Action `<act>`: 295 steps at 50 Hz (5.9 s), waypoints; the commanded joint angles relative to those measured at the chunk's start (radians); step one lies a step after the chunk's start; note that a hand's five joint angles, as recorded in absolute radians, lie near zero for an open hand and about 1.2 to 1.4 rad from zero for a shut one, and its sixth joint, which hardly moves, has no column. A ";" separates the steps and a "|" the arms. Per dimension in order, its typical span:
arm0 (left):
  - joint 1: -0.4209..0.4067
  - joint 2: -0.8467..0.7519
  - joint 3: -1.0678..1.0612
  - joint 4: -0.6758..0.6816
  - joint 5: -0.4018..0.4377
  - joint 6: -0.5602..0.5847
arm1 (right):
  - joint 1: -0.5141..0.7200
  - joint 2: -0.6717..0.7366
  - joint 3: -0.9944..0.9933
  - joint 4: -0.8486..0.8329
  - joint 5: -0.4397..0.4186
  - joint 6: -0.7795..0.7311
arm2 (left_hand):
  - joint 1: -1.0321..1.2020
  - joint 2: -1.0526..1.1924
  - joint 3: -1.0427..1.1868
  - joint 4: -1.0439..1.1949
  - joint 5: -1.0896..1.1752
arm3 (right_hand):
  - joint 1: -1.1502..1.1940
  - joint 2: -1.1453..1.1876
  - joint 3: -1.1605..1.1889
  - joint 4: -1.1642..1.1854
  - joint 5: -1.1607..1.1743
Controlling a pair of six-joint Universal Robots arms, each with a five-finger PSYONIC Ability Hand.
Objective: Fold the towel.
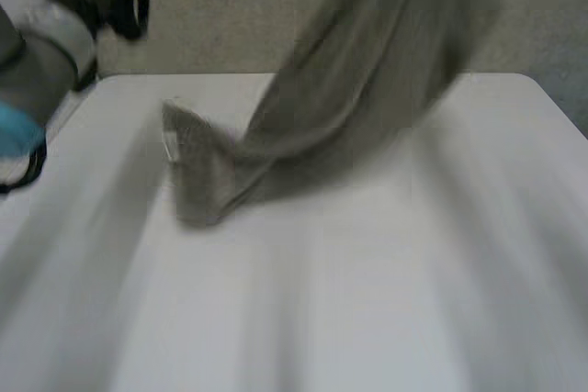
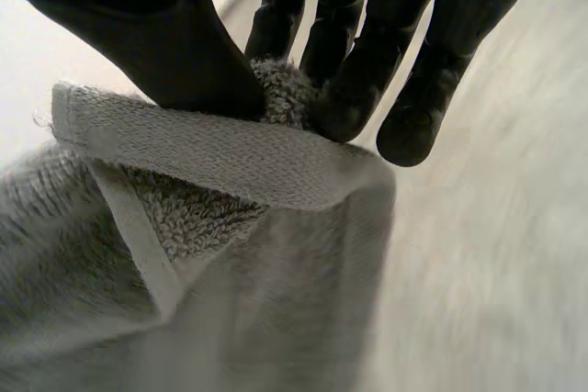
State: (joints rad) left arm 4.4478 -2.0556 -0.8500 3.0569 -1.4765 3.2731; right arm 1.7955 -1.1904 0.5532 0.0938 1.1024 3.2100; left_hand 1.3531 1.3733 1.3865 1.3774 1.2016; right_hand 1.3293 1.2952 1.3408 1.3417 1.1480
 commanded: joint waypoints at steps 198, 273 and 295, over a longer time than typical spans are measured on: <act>-0.237 -0.640 0.175 0.042 0.156 0.013 | -0.153 -0.090 0.807 0.327 -0.116 -0.332 | -0.573 -0.593 -0.607 -0.597 -0.596 | 0.067 0.101 0.055 0.055 0.074; -0.065 0.031 -0.417 0.100 0.323 0.079 | -0.191 -0.273 0.763 0.415 -0.171 -0.317 | 0.043 0.023 0.010 0.019 0.020 | 0.067 0.101 0.055 0.055 0.074; -0.070 0.024 -0.749 0.342 0.283 0.092 | -0.212 -0.308 0.876 0.409 -0.196 -0.326 | -0.871 -0.891 -0.904 -0.895 -0.894 | 0.067 0.101 0.055 0.055 0.074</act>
State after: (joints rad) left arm 4.4171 -1.9079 -1.6460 3.3345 -1.1106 3.3654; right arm 1.5852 -1.4999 1.4211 0.5205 0.9037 2.8854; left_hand 1.2124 1.2195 1.2351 1.2129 1.0723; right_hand 1.3294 1.3090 1.3481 1.3418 1.1481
